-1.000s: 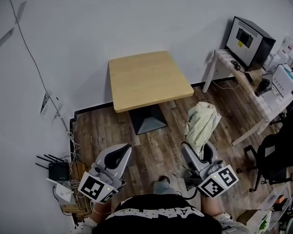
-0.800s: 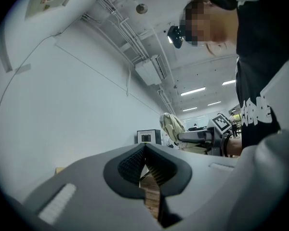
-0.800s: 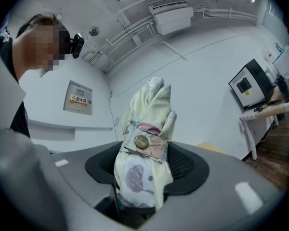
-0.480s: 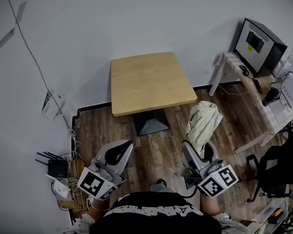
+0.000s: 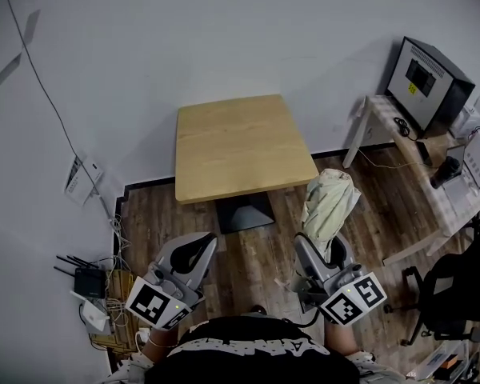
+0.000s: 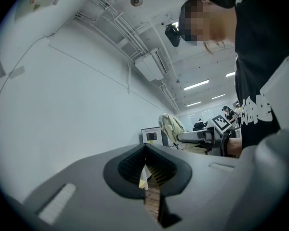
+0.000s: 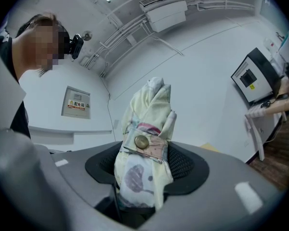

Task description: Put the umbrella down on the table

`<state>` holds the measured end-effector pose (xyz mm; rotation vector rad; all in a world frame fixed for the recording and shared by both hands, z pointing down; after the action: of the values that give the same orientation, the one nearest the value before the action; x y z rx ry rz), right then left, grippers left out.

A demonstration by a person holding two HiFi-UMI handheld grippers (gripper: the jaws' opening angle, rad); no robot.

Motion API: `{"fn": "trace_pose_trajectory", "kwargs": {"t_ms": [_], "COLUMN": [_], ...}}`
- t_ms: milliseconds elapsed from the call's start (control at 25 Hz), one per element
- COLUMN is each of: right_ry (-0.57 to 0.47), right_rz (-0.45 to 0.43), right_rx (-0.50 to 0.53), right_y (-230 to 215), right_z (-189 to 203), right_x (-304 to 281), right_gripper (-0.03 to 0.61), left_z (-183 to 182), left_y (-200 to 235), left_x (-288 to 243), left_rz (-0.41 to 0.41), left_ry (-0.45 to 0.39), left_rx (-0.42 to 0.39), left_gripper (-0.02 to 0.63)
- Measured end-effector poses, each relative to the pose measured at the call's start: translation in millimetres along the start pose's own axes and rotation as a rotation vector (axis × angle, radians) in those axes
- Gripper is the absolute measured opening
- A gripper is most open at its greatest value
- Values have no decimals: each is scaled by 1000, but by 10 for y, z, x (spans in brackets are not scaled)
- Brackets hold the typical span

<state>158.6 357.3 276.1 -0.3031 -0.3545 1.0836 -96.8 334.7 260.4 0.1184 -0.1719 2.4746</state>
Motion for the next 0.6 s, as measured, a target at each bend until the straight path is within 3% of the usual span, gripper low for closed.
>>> {"fn": "trace_pose_trajectory", "kwargs": {"t_ms": [320,600], "right_ry": [15,10], "right_rz": [-36,-40], "right_rx": [-29,-61], "right_y": [-335,-535], "right_z": [-94,-64], "right_x": [-139,-170], "right_gripper": [268,268], "left_z": [-20,24], "left_y": [26,-8], "left_x": [-346,-394], "left_rz": [-60,-66], "left_ry": [16,29], "left_rx": [-25,-12], "left_gripper": [-2,-2]}}
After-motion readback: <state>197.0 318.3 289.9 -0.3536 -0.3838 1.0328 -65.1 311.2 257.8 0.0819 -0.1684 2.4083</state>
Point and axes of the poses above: the fingertips, and each gripper's own axes: x backward along the fingers, y to its left, z out of its underside, the point moved 6 cm from there along x, backward along the fingers, and after that the axes turned 3 degrees about z, right-handed, at the moved point
